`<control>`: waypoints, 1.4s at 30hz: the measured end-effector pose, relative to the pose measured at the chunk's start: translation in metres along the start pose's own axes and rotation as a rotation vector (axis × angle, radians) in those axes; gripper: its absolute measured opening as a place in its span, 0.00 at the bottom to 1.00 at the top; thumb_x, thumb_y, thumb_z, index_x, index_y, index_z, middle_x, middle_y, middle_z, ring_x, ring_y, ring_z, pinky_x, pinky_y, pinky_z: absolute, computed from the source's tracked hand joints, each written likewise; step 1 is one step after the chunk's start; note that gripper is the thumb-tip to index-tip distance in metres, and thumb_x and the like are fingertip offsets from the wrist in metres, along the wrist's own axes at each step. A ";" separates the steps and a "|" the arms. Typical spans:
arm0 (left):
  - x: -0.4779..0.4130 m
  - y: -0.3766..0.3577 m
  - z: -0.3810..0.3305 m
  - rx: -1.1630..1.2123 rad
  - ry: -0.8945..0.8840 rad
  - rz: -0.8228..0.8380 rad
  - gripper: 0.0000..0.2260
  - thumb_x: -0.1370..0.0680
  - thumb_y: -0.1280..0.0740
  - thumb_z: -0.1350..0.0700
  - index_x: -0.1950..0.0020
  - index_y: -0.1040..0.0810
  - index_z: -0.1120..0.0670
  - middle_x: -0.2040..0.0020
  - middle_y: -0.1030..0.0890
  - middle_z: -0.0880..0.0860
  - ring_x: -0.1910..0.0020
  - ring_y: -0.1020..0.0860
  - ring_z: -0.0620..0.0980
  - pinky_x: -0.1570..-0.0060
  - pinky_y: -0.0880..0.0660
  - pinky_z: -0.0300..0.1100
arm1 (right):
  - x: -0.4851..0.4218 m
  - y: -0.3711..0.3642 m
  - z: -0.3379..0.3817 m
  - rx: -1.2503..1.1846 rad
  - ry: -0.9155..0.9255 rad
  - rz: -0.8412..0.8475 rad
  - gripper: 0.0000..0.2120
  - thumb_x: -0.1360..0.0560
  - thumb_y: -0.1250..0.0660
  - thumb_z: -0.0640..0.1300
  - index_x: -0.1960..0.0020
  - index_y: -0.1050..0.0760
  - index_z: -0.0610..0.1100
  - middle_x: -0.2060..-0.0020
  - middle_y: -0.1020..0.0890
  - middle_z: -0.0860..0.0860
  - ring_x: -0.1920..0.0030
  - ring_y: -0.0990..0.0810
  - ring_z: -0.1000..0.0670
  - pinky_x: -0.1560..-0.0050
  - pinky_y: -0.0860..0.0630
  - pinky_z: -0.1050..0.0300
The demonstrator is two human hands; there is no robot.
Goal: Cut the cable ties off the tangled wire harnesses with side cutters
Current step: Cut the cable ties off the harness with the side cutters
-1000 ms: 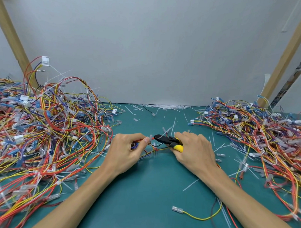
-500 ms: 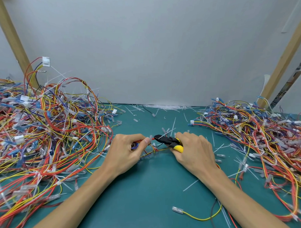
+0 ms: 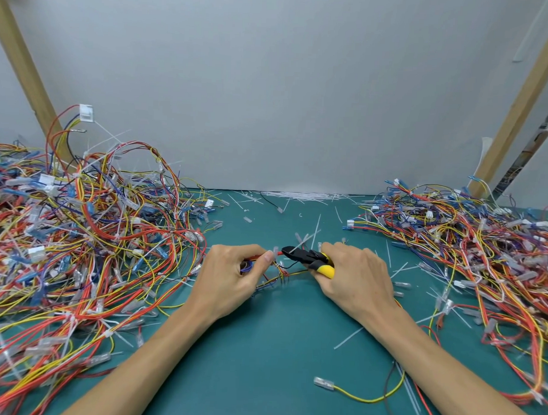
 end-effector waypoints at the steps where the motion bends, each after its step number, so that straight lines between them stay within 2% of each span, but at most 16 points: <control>1: 0.000 0.000 0.000 0.000 0.000 0.002 0.15 0.21 0.36 0.44 0.62 0.19 0.51 0.74 0.34 0.52 0.73 0.40 0.48 0.72 0.40 0.41 | 0.000 0.000 0.001 0.001 0.012 -0.007 0.14 0.27 0.35 0.61 0.56 0.27 0.51 0.64 0.23 0.53 0.62 0.24 0.46 0.63 0.38 0.54; 5: 0.000 0.000 0.000 -0.010 0.004 0.007 0.17 0.21 0.37 0.44 0.63 0.19 0.52 0.74 0.33 0.54 0.72 0.38 0.51 0.72 0.39 0.44 | 0.000 0.001 0.000 -0.016 -0.005 0.021 0.14 0.26 0.37 0.62 0.56 0.27 0.51 0.64 0.23 0.53 0.62 0.24 0.45 0.63 0.39 0.54; 8: 0.000 0.000 0.000 0.010 0.002 0.001 0.15 0.21 0.36 0.44 0.62 0.19 0.50 0.74 0.33 0.53 0.73 0.40 0.47 0.72 0.40 0.42 | 0.001 0.001 0.000 -0.027 0.000 0.005 0.14 0.27 0.35 0.61 0.58 0.28 0.50 0.66 0.24 0.53 0.64 0.25 0.44 0.65 0.39 0.55; 12: 0.000 0.000 -0.001 -0.015 -0.005 0.001 0.16 0.21 0.37 0.44 0.62 0.19 0.51 0.74 0.34 0.53 0.72 0.39 0.50 0.71 0.37 0.45 | 0.001 0.001 0.004 -0.028 0.053 -0.029 0.14 0.29 0.31 0.57 0.57 0.26 0.47 0.64 0.24 0.51 0.61 0.25 0.44 0.61 0.33 0.52; 16: 0.003 -0.001 -0.006 -0.141 -0.105 0.018 0.15 0.20 0.36 0.46 0.61 0.19 0.51 0.75 0.33 0.49 0.74 0.37 0.49 0.72 0.39 0.38 | 0.000 0.000 0.003 0.006 0.078 0.004 0.13 0.29 0.32 0.58 0.58 0.28 0.49 0.65 0.23 0.52 0.62 0.24 0.44 0.62 0.38 0.53; 20: 0.003 -0.002 -0.006 -0.171 -0.115 0.017 0.14 0.20 0.37 0.45 0.60 0.18 0.51 0.75 0.30 0.50 0.74 0.37 0.48 0.72 0.38 0.39 | 0.001 0.002 0.002 0.016 0.051 -0.001 0.14 0.30 0.32 0.58 0.61 0.32 0.50 0.67 0.23 0.53 0.65 0.24 0.45 0.65 0.42 0.55; 24: 0.004 -0.002 -0.006 -0.172 -0.112 0.031 0.15 0.20 0.38 0.44 0.59 0.18 0.51 0.74 0.28 0.50 0.74 0.35 0.48 0.71 0.33 0.44 | 0.002 0.001 0.005 0.017 0.101 -0.018 0.14 0.30 0.30 0.57 0.58 0.29 0.48 0.65 0.24 0.52 0.63 0.25 0.45 0.63 0.37 0.54; 26: 0.004 -0.002 -0.007 -0.173 -0.118 0.037 0.15 0.20 0.38 0.44 0.59 0.18 0.51 0.74 0.27 0.50 0.74 0.34 0.49 0.71 0.32 0.44 | 0.002 0.000 0.006 0.025 0.111 -0.014 0.15 0.31 0.29 0.57 0.59 0.29 0.48 0.66 0.24 0.52 0.65 0.25 0.45 0.65 0.38 0.55; 30: 0.003 -0.002 -0.007 -0.169 -0.115 0.031 0.14 0.20 0.37 0.44 0.59 0.18 0.50 0.74 0.28 0.50 0.74 0.35 0.48 0.71 0.34 0.43 | 0.002 0.002 0.005 0.054 0.068 -0.026 0.15 0.33 0.28 0.57 0.63 0.30 0.50 0.71 0.25 0.53 0.71 0.27 0.46 0.68 0.43 0.57; 34: 0.003 -0.001 -0.007 -0.158 -0.105 0.024 0.15 0.21 0.38 0.44 0.59 0.18 0.50 0.75 0.30 0.50 0.74 0.37 0.49 0.72 0.39 0.38 | 0.001 0.001 0.004 0.036 0.095 -0.041 0.14 0.32 0.29 0.57 0.60 0.28 0.48 0.67 0.25 0.53 0.66 0.25 0.45 0.66 0.37 0.55; 37: 0.002 -0.001 -0.006 -0.143 -0.088 0.019 0.14 0.21 0.38 0.44 0.58 0.18 0.49 0.75 0.30 0.49 0.74 0.37 0.48 0.72 0.40 0.36 | 0.001 0.000 0.003 0.023 0.069 -0.020 0.14 0.30 0.32 0.59 0.60 0.30 0.50 0.67 0.25 0.53 0.65 0.25 0.45 0.65 0.40 0.55; 39: 0.001 -0.002 -0.005 -0.124 -0.074 0.020 0.15 0.21 0.38 0.43 0.58 0.17 0.49 0.75 0.30 0.49 0.74 0.36 0.48 0.72 0.39 0.37 | 0.000 0.001 0.002 0.015 0.047 -0.031 0.14 0.30 0.32 0.59 0.62 0.31 0.50 0.69 0.25 0.53 0.67 0.26 0.45 0.66 0.43 0.56; 42: 0.001 -0.002 -0.003 -0.106 -0.056 0.022 0.16 0.21 0.39 0.42 0.58 0.17 0.50 0.74 0.29 0.52 0.73 0.34 0.51 0.72 0.37 0.41 | 0.002 0.001 0.004 0.020 0.072 -0.045 0.15 0.32 0.29 0.57 0.62 0.31 0.49 0.69 0.25 0.53 0.67 0.26 0.45 0.65 0.41 0.56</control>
Point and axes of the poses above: each hand's wrist, its own x-axis away from the middle knuckle, its own y-axis out of the back of the hand, z = x × y, the point moved 4 cm from there along -x, towards the middle knuckle
